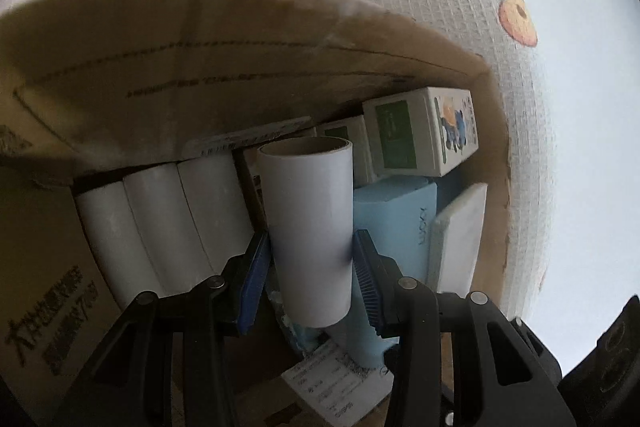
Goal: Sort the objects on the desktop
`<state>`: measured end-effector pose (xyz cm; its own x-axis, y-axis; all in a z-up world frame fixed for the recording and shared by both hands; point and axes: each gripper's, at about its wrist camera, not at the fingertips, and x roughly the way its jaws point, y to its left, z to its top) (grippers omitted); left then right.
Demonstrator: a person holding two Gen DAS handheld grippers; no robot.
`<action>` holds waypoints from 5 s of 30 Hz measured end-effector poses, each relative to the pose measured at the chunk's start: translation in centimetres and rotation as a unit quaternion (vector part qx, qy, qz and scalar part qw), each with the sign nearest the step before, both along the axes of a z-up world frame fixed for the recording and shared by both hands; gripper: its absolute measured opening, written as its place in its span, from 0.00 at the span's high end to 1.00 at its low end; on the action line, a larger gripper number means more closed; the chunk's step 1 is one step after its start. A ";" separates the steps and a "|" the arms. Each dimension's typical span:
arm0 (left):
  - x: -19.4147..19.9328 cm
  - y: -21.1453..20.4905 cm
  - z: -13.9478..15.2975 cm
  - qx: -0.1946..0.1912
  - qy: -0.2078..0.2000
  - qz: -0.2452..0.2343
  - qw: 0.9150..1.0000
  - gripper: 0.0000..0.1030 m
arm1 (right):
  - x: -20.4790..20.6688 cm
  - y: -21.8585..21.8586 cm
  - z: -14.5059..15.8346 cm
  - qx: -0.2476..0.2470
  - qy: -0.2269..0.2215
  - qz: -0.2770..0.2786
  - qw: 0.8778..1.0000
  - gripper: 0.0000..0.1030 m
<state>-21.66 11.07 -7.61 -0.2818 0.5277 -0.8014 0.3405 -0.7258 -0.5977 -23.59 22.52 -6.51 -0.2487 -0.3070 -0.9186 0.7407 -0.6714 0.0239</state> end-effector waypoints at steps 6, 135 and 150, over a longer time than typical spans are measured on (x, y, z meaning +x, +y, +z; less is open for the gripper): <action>1.2 -0.6 -0.6 -0.009 0.000 0.045 0.999 0.55 | 0.4 0.8 -0.1 0.025 0.017 -0.002 1.000 0.61; 0.0 0.0 3.1 0.031 0.022 -0.147 0.988 1.00 | -3.3 4.5 3.2 -0.031 0.034 -0.177 0.983 0.70; -0.7 1.1 -3.9 0.068 -0.056 -0.033 0.996 0.99 | -2.4 4.7 1.2 -0.093 0.023 -0.244 0.965 0.60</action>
<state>-22.31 12.17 -11.53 -0.1555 0.6479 -0.7457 0.3639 -0.6642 -0.6530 -25.94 27.19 -5.29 -0.4446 -0.3018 -0.8433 0.3403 -0.9278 0.1526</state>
